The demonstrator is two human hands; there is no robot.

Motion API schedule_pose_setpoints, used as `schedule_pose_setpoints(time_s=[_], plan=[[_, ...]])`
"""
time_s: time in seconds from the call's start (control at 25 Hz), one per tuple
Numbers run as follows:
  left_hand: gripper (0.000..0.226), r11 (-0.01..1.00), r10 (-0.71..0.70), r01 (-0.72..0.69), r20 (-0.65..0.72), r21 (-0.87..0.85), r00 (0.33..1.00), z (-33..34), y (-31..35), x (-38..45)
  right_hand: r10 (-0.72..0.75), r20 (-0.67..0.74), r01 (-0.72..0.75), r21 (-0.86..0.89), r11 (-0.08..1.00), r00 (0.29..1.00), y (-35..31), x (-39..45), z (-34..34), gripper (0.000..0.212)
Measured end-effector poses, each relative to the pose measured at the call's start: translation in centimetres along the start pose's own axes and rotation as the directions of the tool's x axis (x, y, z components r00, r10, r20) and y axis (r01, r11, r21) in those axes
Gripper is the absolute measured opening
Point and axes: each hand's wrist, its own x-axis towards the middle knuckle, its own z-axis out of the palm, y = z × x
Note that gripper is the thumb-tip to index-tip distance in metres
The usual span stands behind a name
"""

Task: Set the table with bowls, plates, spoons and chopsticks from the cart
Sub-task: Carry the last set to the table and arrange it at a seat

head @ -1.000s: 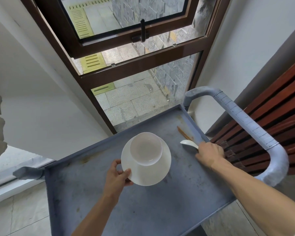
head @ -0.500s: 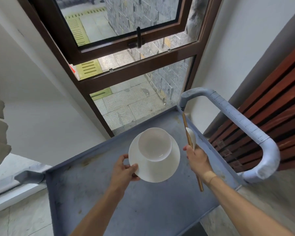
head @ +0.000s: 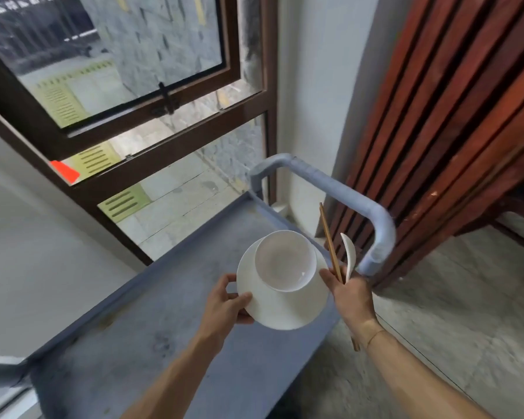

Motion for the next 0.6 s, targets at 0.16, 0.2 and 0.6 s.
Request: schedule_pose_setpoints(time_s=[0.16, 0.2, 0.6], plan=[[0.027, 0.998, 0.029, -0.036, 0.123, 0.055, 0.992, 5.3, 0.0, -1.9, 0.01, -0.135, -0.005, 0.033, 0.999, 0.991, 1.7, -2.5, -6.8, 0.017], [0.027, 0.997, 0.028, -0.039, 0.164, 0.063, 0.986, 7.1, 0.0, -2.8, 0.017, -0.174, -0.01, 0.041, 0.999, 0.985, 2.2, -3.4, -9.0, 0.016], [0.026, 0.97, 0.022, -0.14, 0.504, 0.198, 0.864, 25.7, -1.5, -10.4, 0.113, -0.521, -0.037, 0.154, 0.987, 0.846, 9.5, -13.7, -28.9, 0.015]])
